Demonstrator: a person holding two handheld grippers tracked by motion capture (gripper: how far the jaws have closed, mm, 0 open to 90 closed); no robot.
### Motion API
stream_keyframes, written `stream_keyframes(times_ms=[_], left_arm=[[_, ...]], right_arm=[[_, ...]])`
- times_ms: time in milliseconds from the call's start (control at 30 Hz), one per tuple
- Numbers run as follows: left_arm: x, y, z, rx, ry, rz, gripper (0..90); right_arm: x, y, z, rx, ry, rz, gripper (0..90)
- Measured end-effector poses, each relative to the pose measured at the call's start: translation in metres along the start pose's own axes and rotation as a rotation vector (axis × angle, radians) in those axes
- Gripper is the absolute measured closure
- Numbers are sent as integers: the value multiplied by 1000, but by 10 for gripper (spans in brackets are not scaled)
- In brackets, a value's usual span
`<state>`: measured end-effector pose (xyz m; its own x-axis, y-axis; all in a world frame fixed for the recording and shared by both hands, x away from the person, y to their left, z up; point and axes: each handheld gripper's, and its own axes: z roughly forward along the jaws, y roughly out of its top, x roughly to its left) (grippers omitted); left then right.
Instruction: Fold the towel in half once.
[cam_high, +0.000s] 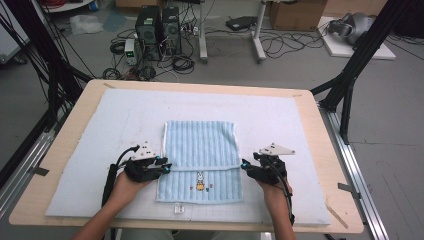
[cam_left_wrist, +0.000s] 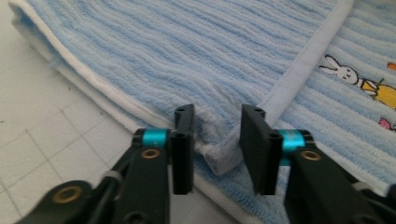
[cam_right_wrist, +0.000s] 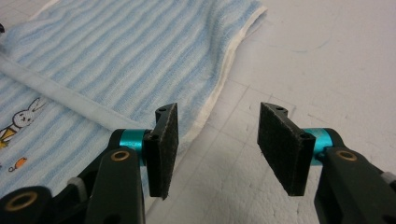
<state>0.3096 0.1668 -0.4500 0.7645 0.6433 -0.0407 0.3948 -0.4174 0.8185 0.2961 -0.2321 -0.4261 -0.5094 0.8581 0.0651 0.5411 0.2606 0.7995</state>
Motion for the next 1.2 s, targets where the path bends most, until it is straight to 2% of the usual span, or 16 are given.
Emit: stream_keyframes(times_ms=[100, 167, 300, 367, 433, 500, 533, 567, 600, 700, 900, 1200], left_arm=[[1, 0, -2, -13, -1, -3, 818], [2, -1, -4, -35, -10, -20, 822], [3, 2, -9, -76, -21, -28, 822], [2, 3, -11, -92, -23, -25, 823], [2, 3, -12, -100, -24, -28, 828], [3, 3, -13, -109, -29, -39, 831], [3, 3, -13, -110, -31, -42, 832], [4, 3, -13, -110, -27, -42, 833], [4, 3, -13, -114, -27, -47, 834], [6, 3, -16, -131, -30, -63, 835], [8, 3, -22, -161, -37, -83, 834], [1, 2, -40, -199, -73, -113, 834]], right_arm=[[3, 1, 1, 2, 31, -18, 494], [7, 2, 3, 7, 57, -41, 507], [16, 2, 11, 33, 85, -79, 531], [21, 1, 16, 63, 86, -113, 538], [24, 0, 21, 85, 90, -125, 544], [25, -2, 26, 108, 69, -137, 613], [24, -3, 28, 117, 60, -146, 682], [24, -3, 28, 108, 47, -148, 768], [23, -3, 27, 102, 41, -154, 816], [23, -2, 23, 86, 36, -147, 835], [27, 1, 18, 59, 39, -168, 836], [35, 4, -7, 9, 62, -179, 842]])
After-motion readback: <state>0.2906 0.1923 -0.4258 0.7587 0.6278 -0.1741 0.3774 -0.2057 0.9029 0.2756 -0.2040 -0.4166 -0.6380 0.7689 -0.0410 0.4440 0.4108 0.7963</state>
